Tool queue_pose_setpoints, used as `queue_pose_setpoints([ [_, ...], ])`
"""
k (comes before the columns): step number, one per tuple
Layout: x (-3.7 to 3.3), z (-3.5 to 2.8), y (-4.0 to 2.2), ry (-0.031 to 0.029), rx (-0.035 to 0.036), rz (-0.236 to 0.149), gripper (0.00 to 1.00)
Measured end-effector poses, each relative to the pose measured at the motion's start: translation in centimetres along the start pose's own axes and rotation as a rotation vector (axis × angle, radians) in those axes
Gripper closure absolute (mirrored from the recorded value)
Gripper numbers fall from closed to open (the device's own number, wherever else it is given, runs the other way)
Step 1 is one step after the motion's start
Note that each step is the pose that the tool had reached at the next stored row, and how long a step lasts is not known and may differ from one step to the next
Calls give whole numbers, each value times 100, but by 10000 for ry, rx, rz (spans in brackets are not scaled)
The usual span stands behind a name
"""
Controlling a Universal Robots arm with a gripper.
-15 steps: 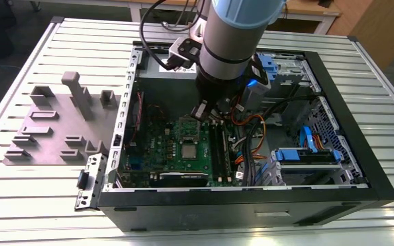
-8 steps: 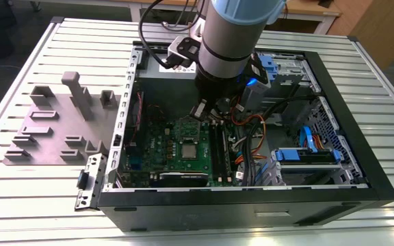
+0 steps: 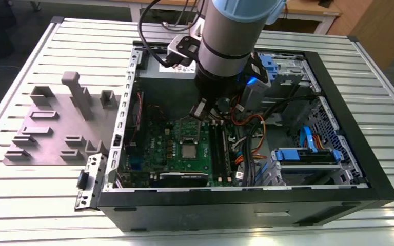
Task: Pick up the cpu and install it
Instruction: 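Place the cpu into insertion slot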
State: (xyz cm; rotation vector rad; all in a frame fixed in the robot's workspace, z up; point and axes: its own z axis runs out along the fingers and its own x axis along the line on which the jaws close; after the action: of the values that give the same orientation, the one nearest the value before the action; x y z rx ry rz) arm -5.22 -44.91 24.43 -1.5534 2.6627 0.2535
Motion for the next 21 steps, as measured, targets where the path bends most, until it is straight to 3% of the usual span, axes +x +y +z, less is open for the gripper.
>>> queue_pose_setpoints([
  [7,3,-8,1,47,28,2,89],
  [21,2,-26,2,50,28,2,89],
])
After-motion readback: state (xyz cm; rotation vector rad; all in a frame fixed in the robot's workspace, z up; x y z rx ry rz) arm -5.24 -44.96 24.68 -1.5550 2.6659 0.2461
